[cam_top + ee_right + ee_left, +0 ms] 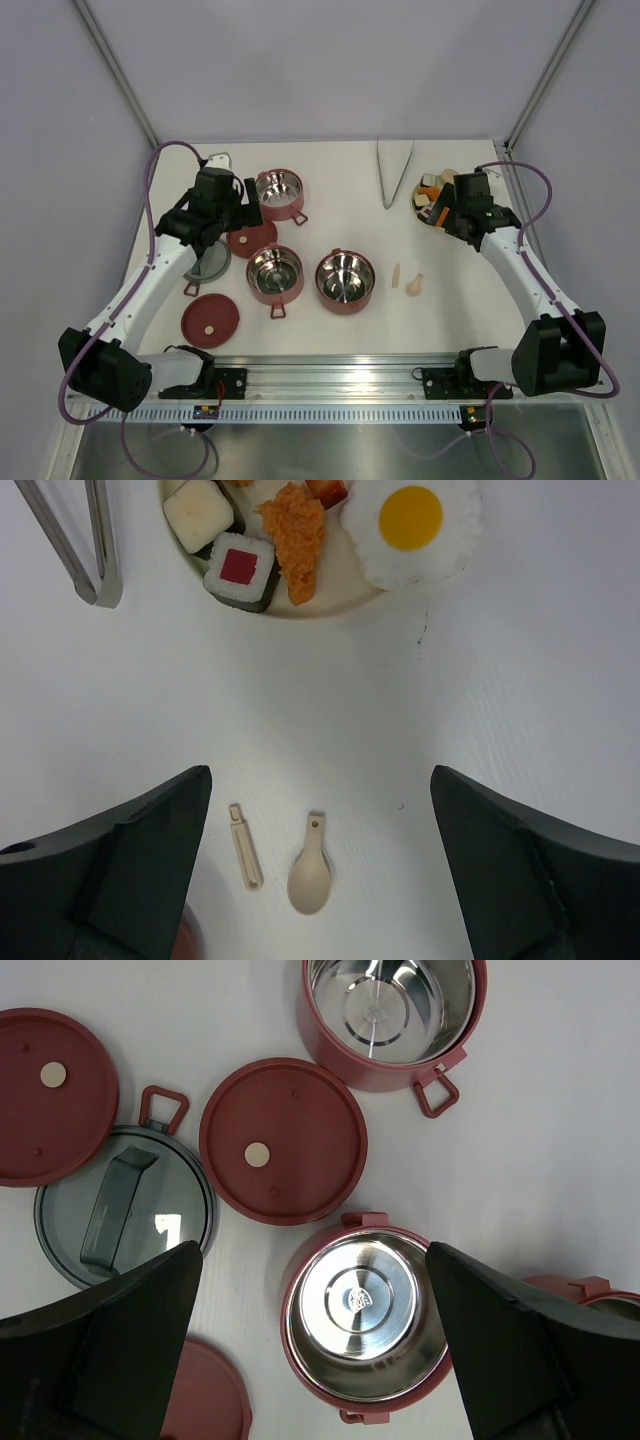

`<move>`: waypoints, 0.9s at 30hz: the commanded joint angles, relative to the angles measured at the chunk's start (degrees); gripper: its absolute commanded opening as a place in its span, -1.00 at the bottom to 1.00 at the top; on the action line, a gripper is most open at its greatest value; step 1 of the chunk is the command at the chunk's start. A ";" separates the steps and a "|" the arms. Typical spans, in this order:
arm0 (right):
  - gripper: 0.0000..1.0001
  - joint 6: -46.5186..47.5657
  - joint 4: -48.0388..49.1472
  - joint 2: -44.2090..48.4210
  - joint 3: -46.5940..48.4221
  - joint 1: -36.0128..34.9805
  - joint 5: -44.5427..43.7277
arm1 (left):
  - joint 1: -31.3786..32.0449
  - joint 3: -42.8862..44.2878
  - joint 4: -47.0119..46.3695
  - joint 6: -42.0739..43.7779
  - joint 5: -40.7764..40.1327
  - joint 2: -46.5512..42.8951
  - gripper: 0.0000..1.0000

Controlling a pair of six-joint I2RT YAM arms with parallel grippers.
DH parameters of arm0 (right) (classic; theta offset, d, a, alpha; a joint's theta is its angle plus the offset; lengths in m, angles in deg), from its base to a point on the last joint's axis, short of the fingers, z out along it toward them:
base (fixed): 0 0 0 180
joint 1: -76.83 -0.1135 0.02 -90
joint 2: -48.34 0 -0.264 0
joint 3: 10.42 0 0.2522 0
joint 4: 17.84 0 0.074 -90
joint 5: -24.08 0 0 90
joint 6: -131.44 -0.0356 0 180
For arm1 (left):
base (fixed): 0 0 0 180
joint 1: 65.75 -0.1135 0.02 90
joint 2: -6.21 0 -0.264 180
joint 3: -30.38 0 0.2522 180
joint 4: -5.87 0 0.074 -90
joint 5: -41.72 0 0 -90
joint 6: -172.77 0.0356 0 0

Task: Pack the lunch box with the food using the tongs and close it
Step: Pick up the clamp at the center of the board.

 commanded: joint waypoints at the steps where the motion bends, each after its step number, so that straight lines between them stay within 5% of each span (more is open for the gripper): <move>1: 0.99 -0.17 1.80 2.91 -1.07 0.08 0.93 | 0.12 1.46 -0.60 0.66 0.38 -0.67 0.98; 12: 0.99 2.63 0.13 -1.04 4.53 -5.70 -1.26 | 0.03 -0.03 0.37 -0.57 -0.68 -0.85 0.98; 27: 0.99 6.86 -0.57 -36.97 39.23 -10.47 1.02 | 0.03 -1.35 2.47 -3.47 -1.11 -1.55 0.98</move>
